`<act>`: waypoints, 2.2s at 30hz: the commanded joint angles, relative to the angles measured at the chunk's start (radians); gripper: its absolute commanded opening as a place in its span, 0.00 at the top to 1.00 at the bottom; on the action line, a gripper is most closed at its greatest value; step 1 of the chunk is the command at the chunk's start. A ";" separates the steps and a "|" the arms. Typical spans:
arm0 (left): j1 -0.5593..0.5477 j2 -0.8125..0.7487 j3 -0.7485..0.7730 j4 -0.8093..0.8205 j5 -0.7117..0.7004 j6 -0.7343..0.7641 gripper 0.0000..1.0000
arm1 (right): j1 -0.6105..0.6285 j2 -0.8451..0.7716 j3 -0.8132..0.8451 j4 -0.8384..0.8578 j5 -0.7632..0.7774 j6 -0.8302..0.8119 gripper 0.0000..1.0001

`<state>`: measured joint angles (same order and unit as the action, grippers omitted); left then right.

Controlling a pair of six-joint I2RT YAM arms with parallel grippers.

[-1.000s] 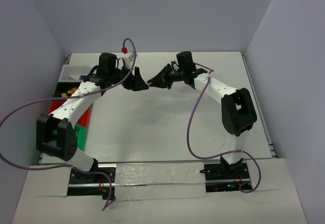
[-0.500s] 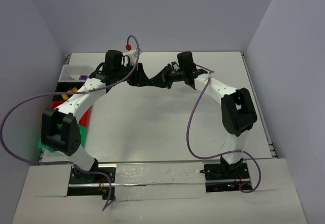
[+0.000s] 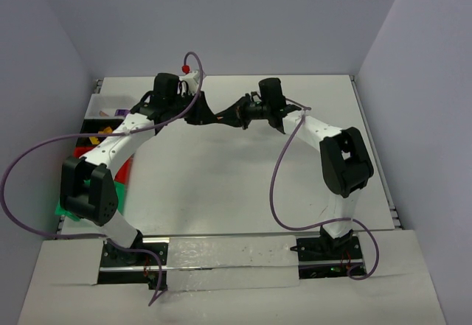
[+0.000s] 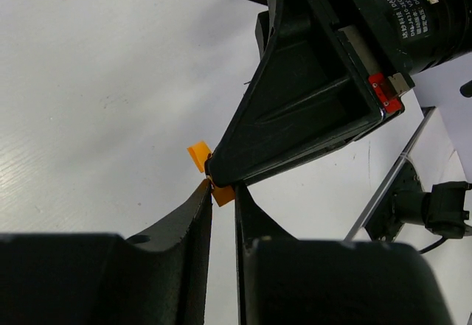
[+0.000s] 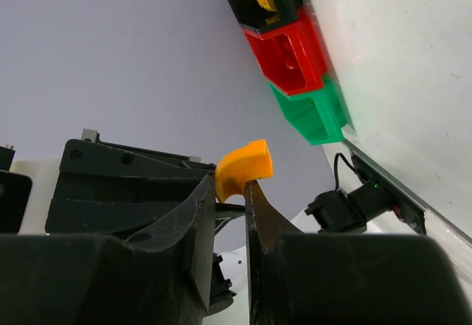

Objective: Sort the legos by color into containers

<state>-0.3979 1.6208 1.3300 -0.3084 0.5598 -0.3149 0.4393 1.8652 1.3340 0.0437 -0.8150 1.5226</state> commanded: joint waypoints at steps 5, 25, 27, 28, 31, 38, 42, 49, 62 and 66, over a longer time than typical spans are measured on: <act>0.031 -0.048 -0.007 -0.008 -0.043 0.040 1.00 | 0.025 -0.031 -0.028 0.131 -0.105 0.026 0.06; 0.831 -0.046 0.114 -0.502 -0.090 0.553 1.00 | 0.009 0.026 0.321 -0.427 0.022 -0.948 0.00; 0.846 -0.021 0.136 -0.494 -0.138 0.559 1.00 | 0.006 0.028 0.319 -0.448 0.032 -1.008 0.00; 0.847 -0.004 0.144 -0.483 -0.169 0.559 1.00 | 0.006 0.025 0.315 -0.462 0.048 -1.037 0.00; 0.848 0.043 0.165 -0.461 -0.230 0.563 1.00 | 0.006 0.022 0.313 -0.501 0.085 -1.104 0.00; 0.850 0.130 0.185 -0.364 -0.315 0.574 0.97 | -0.029 -0.012 0.260 -0.522 0.150 -1.188 0.00; 0.850 0.176 0.198 -0.317 -0.346 0.583 0.94 | -0.068 -0.004 0.256 -0.547 0.148 -1.207 0.00; 0.850 0.179 0.227 -0.291 -0.303 0.596 0.49 | -0.117 -0.048 0.232 -0.593 0.228 -1.283 0.00; 0.611 -0.044 0.248 -0.293 -0.315 0.569 0.01 | -0.229 -0.303 0.134 -0.642 0.524 -1.461 0.00; 0.448 -0.110 0.205 -0.248 -0.299 0.462 0.01 | -0.238 -0.399 0.065 -0.621 0.611 -1.496 0.00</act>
<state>0.1819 1.6090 1.5341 -0.6149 0.2424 0.2385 0.2052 1.5720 1.4487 -0.5928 -0.3260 0.0966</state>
